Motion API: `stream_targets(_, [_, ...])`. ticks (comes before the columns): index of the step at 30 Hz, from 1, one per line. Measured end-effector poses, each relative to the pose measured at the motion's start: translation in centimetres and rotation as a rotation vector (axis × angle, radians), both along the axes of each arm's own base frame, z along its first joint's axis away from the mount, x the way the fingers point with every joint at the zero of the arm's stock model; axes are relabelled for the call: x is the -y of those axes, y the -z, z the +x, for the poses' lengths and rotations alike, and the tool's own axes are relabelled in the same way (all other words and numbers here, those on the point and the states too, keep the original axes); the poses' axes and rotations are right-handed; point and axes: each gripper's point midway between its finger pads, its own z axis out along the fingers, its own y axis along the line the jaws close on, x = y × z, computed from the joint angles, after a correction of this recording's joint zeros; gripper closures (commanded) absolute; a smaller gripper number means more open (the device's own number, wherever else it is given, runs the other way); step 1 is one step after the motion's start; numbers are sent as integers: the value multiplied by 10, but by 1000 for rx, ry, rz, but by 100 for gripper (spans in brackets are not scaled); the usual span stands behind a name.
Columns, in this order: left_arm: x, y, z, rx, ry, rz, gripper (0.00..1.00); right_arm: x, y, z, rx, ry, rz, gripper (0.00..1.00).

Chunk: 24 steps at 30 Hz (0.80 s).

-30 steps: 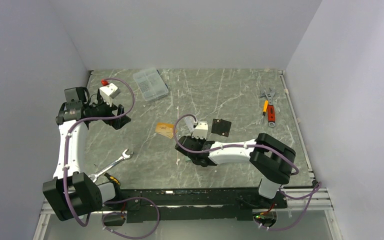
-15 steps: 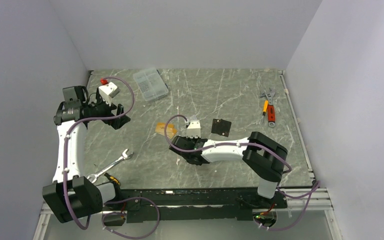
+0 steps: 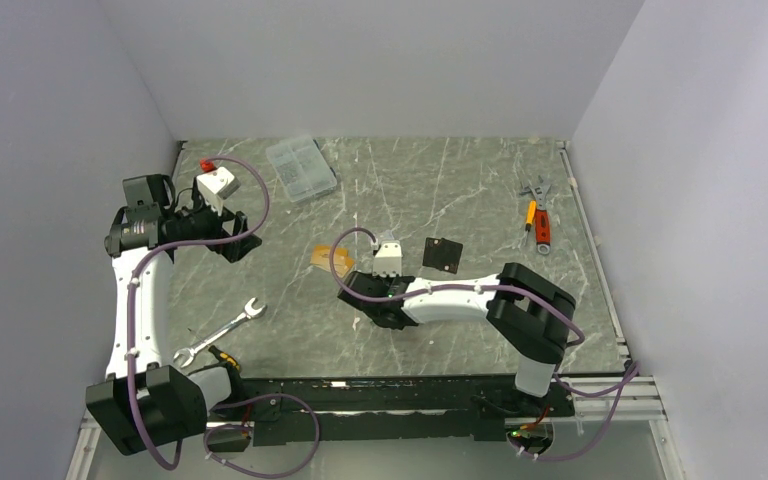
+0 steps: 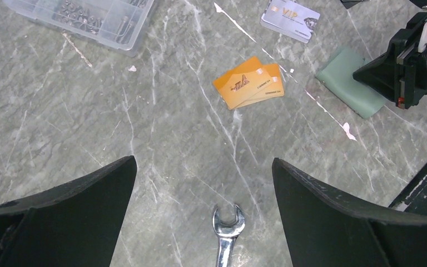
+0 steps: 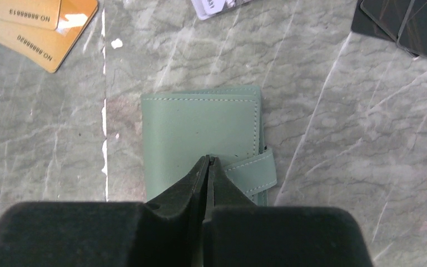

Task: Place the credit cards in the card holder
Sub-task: Close the card holder at the center of the board.

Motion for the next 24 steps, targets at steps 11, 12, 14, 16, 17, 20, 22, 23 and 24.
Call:
stream_targets(11, [1, -2, -3, -9, 11, 6, 1, -16, -15, -19, -128, -32, 25, 44])
stream_targets(12, [1, -1, -3, -12, 10, 7, 1, -14, -15, -21, -143, -36, 17, 43])
stream_targets(14, [1, 2, -5, -28, 10, 6, 1, -15, -16, -25, -179, -43, 15, 42])
stream_targets(16, [0, 3, -5, -37, 9, 6, 1, -15, -17, -28, -216, -51, 18, 41])
stream_targets(17, [0, 4, -5, -42, 8, 5, 1, -15, -18, -29, -236, -55, 15, 41])
stream_targets(20, [0, 6, -4, -49, 7, 3, 1, -10, -22, -31, -283, -63, -3, 41])
stream_targets(22, [0, 6, -4, -51, 7, 2, 1, -8, -28, -30, -306, -70, -15, 41])
stream_targets(23, [0, 6, -4, -51, 7, 2, 1, -8, -34, -28, -310, -75, -17, 41])
stream_targets(24, [0, 6, -4, -51, 7, 2, 1, -11, -41, -26, -310, -83, -14, 41])
